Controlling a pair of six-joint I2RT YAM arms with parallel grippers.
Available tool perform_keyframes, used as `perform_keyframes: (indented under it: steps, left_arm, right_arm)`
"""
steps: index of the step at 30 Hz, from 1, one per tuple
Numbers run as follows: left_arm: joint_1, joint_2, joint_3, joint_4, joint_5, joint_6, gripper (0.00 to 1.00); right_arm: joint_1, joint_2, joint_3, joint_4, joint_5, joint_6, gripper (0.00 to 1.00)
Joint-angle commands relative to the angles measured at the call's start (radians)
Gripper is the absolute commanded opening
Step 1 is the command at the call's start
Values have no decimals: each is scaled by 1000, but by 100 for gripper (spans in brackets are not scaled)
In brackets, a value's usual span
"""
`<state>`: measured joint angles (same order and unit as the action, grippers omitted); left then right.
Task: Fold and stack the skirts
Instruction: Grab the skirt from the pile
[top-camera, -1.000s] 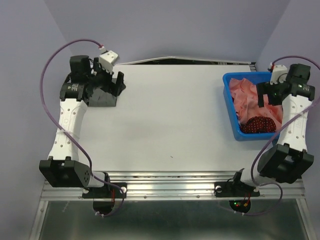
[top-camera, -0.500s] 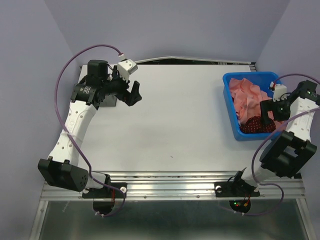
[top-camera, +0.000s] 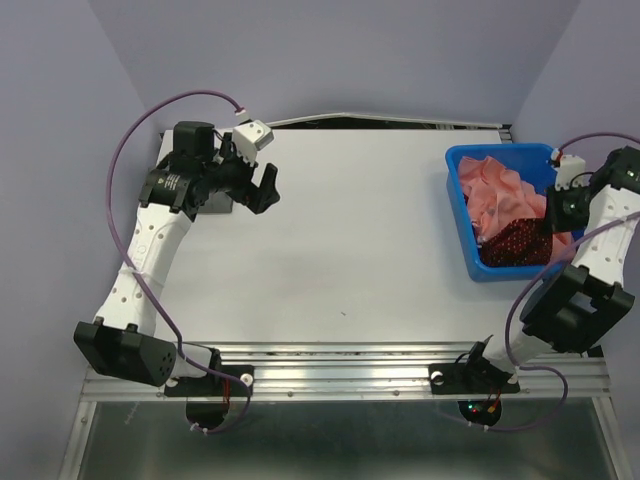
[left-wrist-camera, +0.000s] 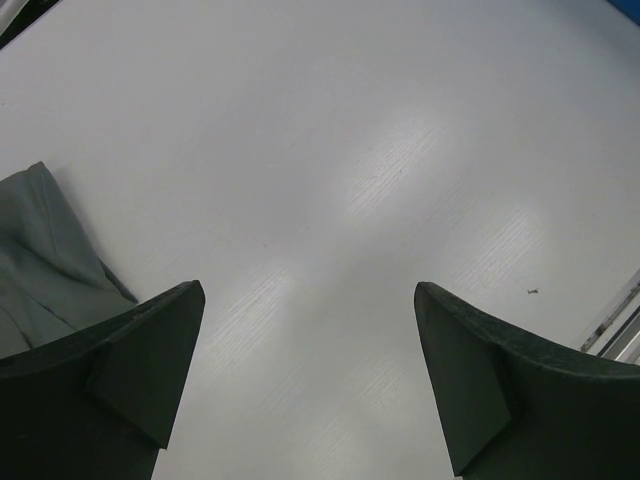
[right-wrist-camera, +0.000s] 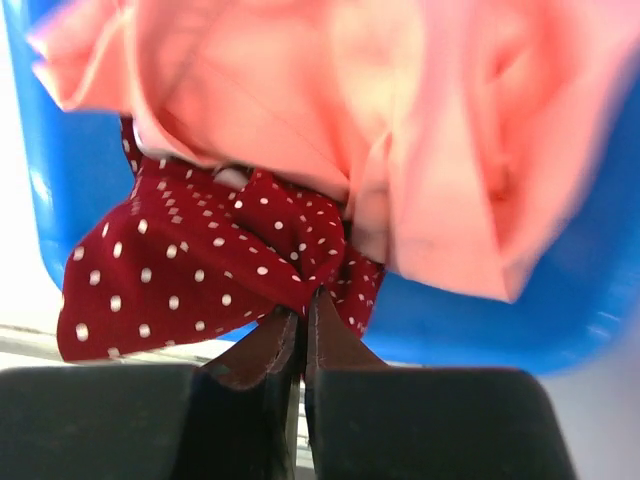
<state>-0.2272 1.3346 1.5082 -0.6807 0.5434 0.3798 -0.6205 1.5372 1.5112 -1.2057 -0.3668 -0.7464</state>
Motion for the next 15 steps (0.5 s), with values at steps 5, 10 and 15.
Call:
perform_keyframes:
  steps: [5,10,15]
  left_arm:
    - [5,-48,26,44,-26,-38,99]
    - [5,-41,18,84,-42,-88,99]
    - [9,-34,27,138,-80,-130,99]
  right_arm:
    - [-1,-17,547,-28,-109,232,1]
    - [-1,98,851,52,-182,392,1]
    - [-1,71,868,375,-343,671,1]
